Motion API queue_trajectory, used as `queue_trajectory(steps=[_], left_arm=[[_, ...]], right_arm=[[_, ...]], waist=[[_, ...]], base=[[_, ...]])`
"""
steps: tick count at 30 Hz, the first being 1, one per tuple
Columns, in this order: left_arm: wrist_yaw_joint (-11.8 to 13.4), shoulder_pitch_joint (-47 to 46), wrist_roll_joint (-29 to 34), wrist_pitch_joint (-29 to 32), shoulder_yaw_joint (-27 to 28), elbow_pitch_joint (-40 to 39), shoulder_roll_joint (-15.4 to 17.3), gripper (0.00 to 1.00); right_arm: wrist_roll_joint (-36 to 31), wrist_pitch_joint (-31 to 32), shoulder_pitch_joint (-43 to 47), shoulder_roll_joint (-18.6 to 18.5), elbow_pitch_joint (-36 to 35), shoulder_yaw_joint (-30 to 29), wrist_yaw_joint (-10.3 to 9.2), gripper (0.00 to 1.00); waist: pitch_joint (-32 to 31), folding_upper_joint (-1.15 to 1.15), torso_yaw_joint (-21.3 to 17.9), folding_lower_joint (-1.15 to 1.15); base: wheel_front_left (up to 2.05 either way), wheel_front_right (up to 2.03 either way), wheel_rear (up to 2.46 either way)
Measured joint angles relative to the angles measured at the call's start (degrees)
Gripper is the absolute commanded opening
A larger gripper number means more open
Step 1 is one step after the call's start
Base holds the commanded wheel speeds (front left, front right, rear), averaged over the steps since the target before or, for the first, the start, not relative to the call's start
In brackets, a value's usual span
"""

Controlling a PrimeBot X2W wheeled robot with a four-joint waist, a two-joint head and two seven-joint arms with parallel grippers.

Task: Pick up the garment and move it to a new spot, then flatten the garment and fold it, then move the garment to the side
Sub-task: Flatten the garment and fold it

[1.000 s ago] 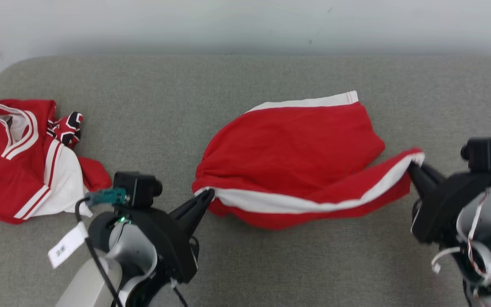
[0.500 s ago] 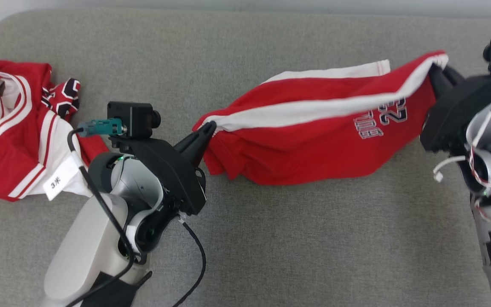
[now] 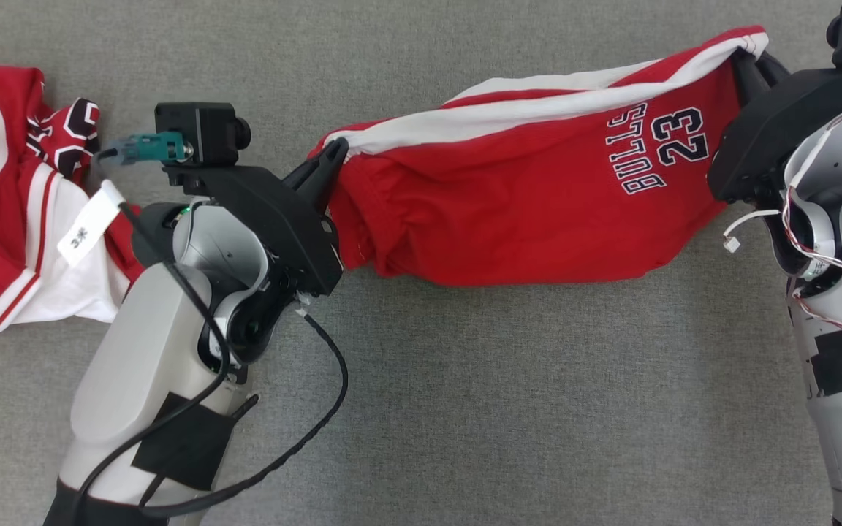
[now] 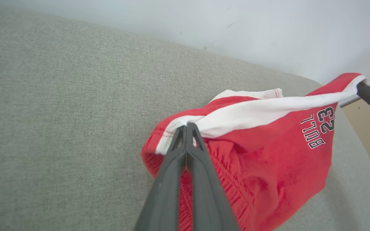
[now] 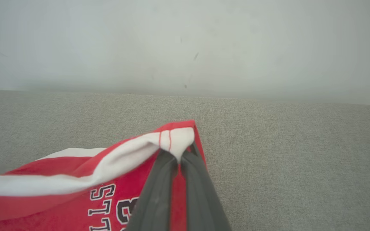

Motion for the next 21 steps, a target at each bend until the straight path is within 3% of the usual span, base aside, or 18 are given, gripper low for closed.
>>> queue_trajectory(steps=[7, 8, 9, 10, 11, 12, 21], left_arm=[[0.0, -2.3, 0.8, -2.3, -0.1, 4.8, -0.7, 0.00], [0.1, -2.7, 1.1, -2.8, 0.0, 5.2, -0.7, 0.00], [0.1, -3.1, 1.4, -3.5, -0.1, 5.7, -0.8, 0.27], [0.1, -3.6, 1.6, -4.2, -0.1, 6.2, -0.8, 0.53], [0.0, -4.2, 1.7, -4.8, -0.3, 6.7, -0.9, 0.82], [0.0, -4.7, 1.8, -5.6, -0.3, 7.2, -1.1, 1.00], [-1.8, -4.9, 3.5, -11.7, -0.9, 11.4, -1.3, 1.00]], right_arm=[[0.0, -3.4, -1.7, 1.0, 6.0, 0.7, 0.38, 0.00], [0.2, -4.0, -2.1, 1.3, 6.6, 1.0, 0.92, 0.38], [0.5, -4.8, -2.7, 1.7, 7.2, 1.1, 1.34, 0.93], [1.1, -5.7, -3.4, 2.2, 7.8, 1.0, 1.54, 1.00], [1.5, -6.7, -4.0, 2.5, 8.3, 0.8, 1.63, 1.00], [1.9, -7.8, -4.7, 2.7, 8.9, 0.6, 2.07, 1.00], [1.9, -14.9, -5.8, 2.2, 13.8, 1.0, 4.30, 1.00]], waist=[[0.9, 0.00, -0.1, 0.00], [1.0, 0.00, 0.0, -0.01], [1.0, 0.00, 0.0, 0.00], [1.0, 0.00, 0.1, 0.00], [1.0, 0.00, 0.2, -0.01], [0.9, -0.01, 0.4, -0.01], [-0.7, -0.01, 1.4, -0.01]], base=[[0.00, 0.00, 0.00], [0.00, 0.00, 0.00], [0.00, 0.00, 0.00], [0.00, 0.00, 0.00], [0.00, 0.00, 0.00], [0.00, 0.00, 0.00], [0.00, 0.00, 0.00]])
